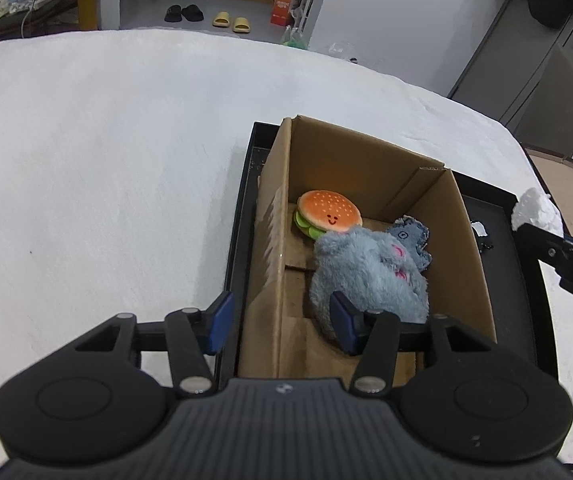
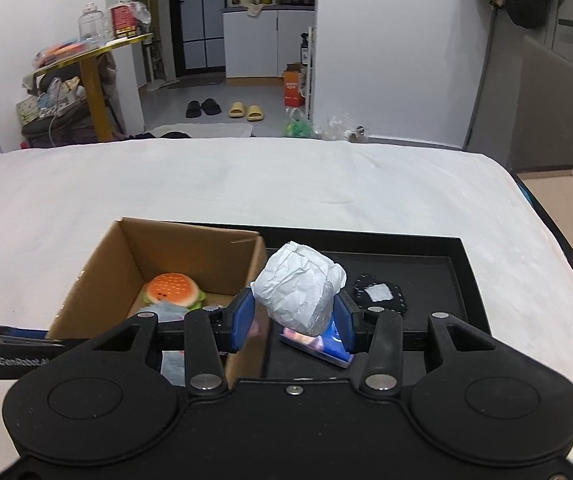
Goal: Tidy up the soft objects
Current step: 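Carry the white bundle into the box and open the right gripper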
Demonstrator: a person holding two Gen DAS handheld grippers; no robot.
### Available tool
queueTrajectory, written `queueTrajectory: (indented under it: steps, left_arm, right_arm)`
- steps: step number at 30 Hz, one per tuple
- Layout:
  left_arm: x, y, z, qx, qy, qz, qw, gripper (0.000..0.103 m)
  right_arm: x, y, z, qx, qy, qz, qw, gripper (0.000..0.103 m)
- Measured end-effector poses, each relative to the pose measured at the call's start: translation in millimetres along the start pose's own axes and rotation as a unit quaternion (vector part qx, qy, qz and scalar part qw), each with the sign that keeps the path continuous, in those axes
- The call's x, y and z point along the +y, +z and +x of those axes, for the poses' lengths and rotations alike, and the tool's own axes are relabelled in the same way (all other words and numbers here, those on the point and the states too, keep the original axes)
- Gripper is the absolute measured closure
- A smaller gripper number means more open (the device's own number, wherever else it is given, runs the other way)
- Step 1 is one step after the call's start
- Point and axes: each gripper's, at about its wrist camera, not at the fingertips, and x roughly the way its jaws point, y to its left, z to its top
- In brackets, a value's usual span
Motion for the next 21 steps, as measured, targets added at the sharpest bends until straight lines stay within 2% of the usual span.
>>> queueTrajectory:
  steps: [5, 12, 21]
  left_arm:
    - [4.4, -2.1, -1.1, 0.001, -0.014, -0.002, 0.9999, 0.060]
    - [10.9, -7.1, 1.5, 0.004, -0.023, -0.010, 0.9997, 0.074]
    - [23.6, -10.3, 2.0, 0.003, -0.031, -0.038, 0.9988, 0.084]
  right_arm:
    - [16.9, 1.8, -1.7, -0.001, 0.005, -0.013, 1.000, 0.060]
    - [41.3, 5.8, -2.1, -0.003, 0.025, -0.030, 0.999, 0.060]
    - [69.6, 9.6, -0.2, -0.004, 0.045, -0.048, 0.998, 0.060]
